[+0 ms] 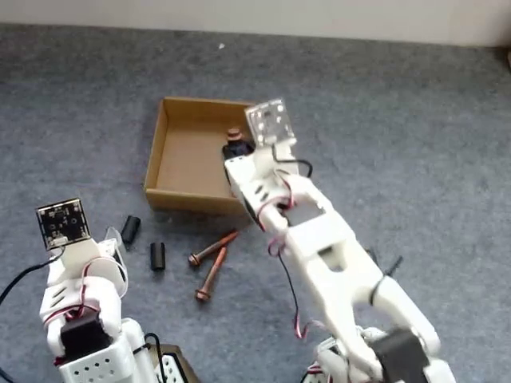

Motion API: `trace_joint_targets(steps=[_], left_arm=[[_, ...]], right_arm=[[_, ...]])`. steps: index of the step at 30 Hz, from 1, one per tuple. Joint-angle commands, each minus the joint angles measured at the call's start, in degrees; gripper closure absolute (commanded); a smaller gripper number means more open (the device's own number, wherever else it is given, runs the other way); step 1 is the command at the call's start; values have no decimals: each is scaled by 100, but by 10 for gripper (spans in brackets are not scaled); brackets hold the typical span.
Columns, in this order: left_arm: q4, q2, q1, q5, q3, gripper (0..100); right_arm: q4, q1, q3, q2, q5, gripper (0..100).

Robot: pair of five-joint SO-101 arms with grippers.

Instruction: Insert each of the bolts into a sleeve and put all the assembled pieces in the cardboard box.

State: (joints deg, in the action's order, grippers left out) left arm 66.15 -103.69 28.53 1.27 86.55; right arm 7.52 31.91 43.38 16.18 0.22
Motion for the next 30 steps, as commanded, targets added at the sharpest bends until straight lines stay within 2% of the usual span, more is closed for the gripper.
trace_joint_targets(steps=[1,4,7,12,16,22,30], left_arm=[[-149,-13,110,-18,-31,821],[-158,-13,110,-18,-48,822],[-158,-13,163,-9,-84,822],[-484,-13,743,62,-57,822],[-563,-13,1121,554,-84,818],[-677,-13,1332,571,-40,818],[-686,-13,1297,571,-40,818]], right_arm=[[-189,-163,-760,-462,26,909],[-189,-127,-857,-637,18,817],[-40,31,-840,-462,18,796],[1727,743,-840,426,-26,796],[2765,1657,-840,769,-967,796],[2905,2677,-892,101,-1477,796],[2905,3020,-1965,-1455,-2321,796]])
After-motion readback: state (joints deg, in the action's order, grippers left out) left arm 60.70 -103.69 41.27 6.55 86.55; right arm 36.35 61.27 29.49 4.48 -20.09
